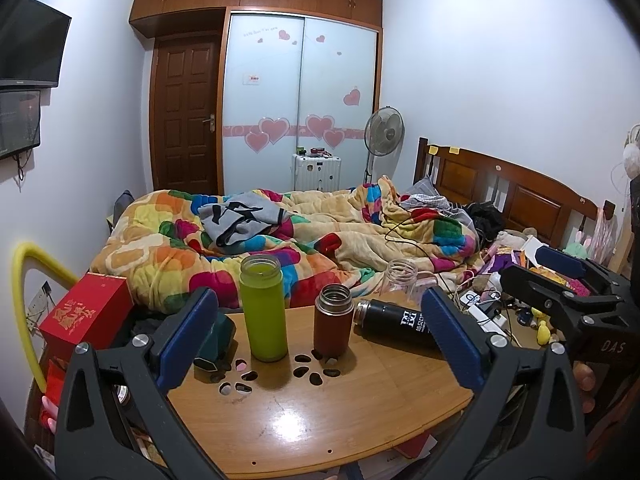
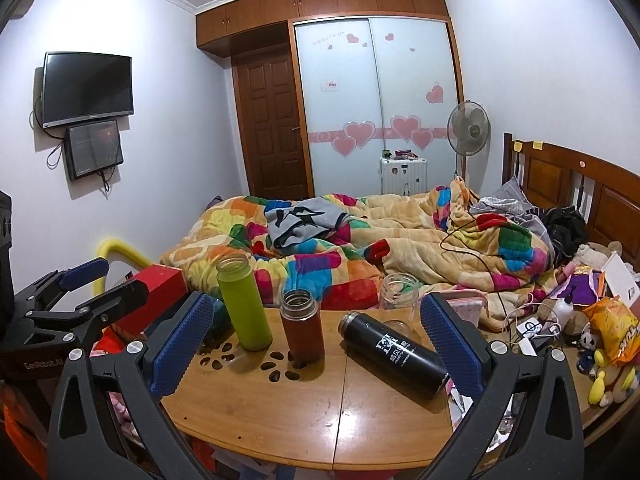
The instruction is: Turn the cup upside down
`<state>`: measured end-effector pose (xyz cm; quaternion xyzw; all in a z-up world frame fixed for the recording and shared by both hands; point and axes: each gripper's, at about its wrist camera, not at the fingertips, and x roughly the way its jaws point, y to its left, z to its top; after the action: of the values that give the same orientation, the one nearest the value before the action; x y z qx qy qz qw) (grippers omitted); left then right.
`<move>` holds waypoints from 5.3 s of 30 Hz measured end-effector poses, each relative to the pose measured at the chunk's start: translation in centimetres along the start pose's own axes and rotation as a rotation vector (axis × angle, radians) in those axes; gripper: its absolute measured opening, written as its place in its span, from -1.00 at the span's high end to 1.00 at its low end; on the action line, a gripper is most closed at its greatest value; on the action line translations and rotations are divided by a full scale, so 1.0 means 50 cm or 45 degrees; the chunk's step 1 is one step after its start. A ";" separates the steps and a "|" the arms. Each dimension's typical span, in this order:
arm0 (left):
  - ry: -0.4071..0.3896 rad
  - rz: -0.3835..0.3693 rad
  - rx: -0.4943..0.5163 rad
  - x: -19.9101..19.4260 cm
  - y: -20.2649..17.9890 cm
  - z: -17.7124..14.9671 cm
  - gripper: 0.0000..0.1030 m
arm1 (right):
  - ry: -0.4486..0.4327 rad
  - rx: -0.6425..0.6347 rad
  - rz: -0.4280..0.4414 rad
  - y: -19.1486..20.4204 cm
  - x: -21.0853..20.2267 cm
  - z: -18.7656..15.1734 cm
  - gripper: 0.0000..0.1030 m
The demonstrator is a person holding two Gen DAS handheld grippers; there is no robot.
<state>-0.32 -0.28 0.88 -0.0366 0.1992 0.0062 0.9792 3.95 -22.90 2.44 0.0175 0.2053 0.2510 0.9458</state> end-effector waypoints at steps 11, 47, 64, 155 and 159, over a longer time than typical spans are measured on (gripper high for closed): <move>-0.002 0.003 0.001 -0.002 -0.001 -0.001 -1.00 | -0.001 0.000 0.000 0.001 0.000 0.002 -1.00; 0.047 0.004 -0.002 0.048 0.000 -0.012 -1.00 | 0.027 0.009 -0.003 0.010 0.024 -0.016 -1.00; 0.437 -0.062 -0.050 0.444 -0.020 -0.137 -0.97 | 0.246 0.125 -0.077 -0.137 0.132 -0.093 -1.00; 0.614 -0.253 -0.020 0.307 0.020 -0.224 0.73 | 0.509 -0.180 0.308 0.075 0.287 -0.343 -0.14; 0.581 -0.282 -0.040 0.286 0.029 -0.205 0.74 | 0.447 -0.191 0.317 0.076 0.263 -0.311 -0.14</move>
<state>8.81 0.36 -14.22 -0.0738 0.4097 -0.1064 0.9030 6.38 -14.30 -16.25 -0.0717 0.3439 0.3796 0.8558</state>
